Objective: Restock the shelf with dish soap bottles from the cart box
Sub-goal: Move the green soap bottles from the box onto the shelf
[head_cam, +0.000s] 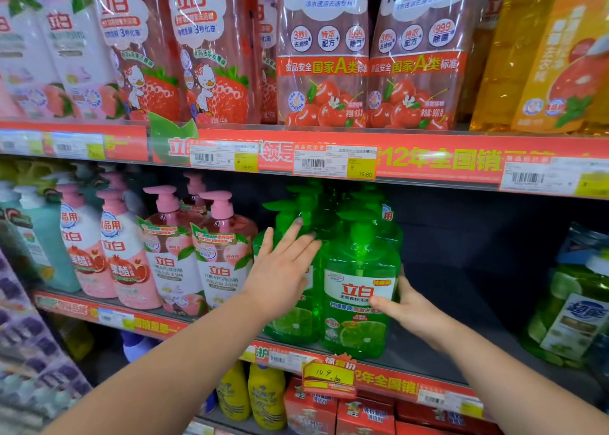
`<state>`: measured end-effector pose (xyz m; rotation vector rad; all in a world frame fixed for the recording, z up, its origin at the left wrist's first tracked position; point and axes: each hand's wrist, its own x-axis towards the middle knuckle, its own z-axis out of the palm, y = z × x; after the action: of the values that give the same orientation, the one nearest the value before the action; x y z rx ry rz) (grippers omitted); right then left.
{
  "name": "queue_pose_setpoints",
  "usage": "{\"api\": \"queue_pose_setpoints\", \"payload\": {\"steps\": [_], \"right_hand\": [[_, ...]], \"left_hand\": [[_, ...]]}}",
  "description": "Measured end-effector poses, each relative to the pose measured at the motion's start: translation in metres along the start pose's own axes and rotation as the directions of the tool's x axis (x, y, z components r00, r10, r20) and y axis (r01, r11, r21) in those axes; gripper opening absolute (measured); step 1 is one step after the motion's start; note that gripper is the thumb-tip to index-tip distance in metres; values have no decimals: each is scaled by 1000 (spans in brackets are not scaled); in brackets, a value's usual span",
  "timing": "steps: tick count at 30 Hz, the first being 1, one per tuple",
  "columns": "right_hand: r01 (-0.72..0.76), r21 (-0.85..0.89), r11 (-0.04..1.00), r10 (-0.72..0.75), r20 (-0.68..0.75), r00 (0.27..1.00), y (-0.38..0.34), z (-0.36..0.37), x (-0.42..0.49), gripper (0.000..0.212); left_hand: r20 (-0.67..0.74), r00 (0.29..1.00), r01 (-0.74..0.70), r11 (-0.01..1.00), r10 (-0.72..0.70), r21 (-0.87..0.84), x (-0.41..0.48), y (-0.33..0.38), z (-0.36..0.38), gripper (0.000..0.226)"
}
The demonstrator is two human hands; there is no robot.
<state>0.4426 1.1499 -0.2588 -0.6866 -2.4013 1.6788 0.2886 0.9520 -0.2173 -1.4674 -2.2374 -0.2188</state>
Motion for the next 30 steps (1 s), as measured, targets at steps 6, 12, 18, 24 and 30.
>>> {"api": "queue_pose_setpoints", "payload": {"steps": [6, 12, 18, 24, 30], "right_hand": [[29, -16, 999, -29, -15, 999, -2, 0, -4, 92], [102, -132, 986, -133, -251, 959, -5, 14, -12, 75], [70, -206, 976, -147, -389, 909, -6, 27, -14, 71], [66, -203, 977, -141, -381, 914, -5, 28, -14, 63], [53, -209, 977, -127, -360, 924, -6, 27, -12, 62]], "left_hand": [[71, 997, 9, 998, -13, 61, 2, 0, -1, 65], [118, 992, -60, 990, 45, 131, 1, -8, -8, 70], [68, 997, -37, 992, 29, 122, -2, -3, -8, 66], [-97, 987, -113, 978, 132, 175, -2, 0, -18, 69], [-16, 996, -82, 979, 87, 185, -4, 2, -15, 71]]}}
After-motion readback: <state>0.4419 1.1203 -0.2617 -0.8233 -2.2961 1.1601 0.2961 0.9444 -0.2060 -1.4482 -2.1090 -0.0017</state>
